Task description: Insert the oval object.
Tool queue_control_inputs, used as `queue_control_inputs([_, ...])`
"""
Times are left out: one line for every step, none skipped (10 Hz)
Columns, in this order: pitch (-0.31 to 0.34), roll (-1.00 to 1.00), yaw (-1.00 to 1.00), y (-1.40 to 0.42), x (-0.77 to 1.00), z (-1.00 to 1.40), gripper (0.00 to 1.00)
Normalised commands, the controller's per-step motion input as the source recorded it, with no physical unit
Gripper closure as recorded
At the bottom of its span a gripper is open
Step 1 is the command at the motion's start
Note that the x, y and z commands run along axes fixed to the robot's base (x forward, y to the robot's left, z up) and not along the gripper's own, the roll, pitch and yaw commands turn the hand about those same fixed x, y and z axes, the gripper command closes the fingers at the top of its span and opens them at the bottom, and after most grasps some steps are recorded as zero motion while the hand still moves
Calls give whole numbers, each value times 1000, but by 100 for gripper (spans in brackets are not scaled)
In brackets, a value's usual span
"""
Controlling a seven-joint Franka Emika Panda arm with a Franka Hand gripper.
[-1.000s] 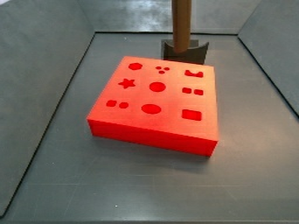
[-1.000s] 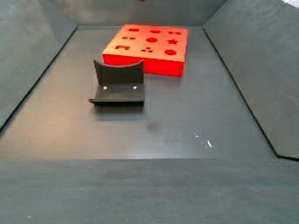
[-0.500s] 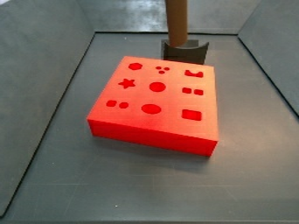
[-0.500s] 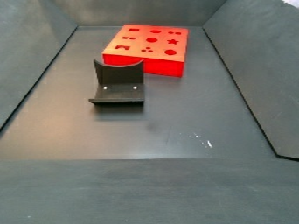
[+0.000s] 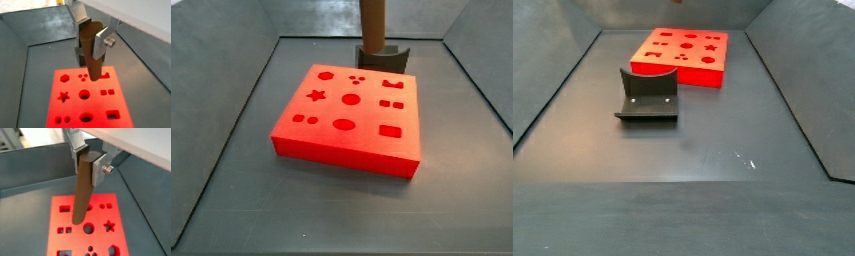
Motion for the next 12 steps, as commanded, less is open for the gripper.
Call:
queue_control_inputs([500,-10,-394,91,23,0,100])
queue_control_inputs([500,-13,-483,46,0,0,100])
queue_control_inputs([500,0,-549,31,0,0,100])
queue_control_inputs([500,0,-569,40,0,0,100])
queue_control_inputs([500,0,-586,60,0,0,100])
queue_control_inputs([500,0,-631,146,0,-71,100])
queue_control_inputs([469,-17,-689,166,0,-217,100])
queue_control_inputs([419,-33,-800,146,-6,-311,100])
queue_control_inputs([356,14,-689,160,0,-340,100])
queue_control_inputs([170,-121,-511,0,429,-3,100])
queue_control_inputs([21,-250,-760,-151,3,0,100])
queue_control_inputs([0,-447,-560,-157,0,211,100])
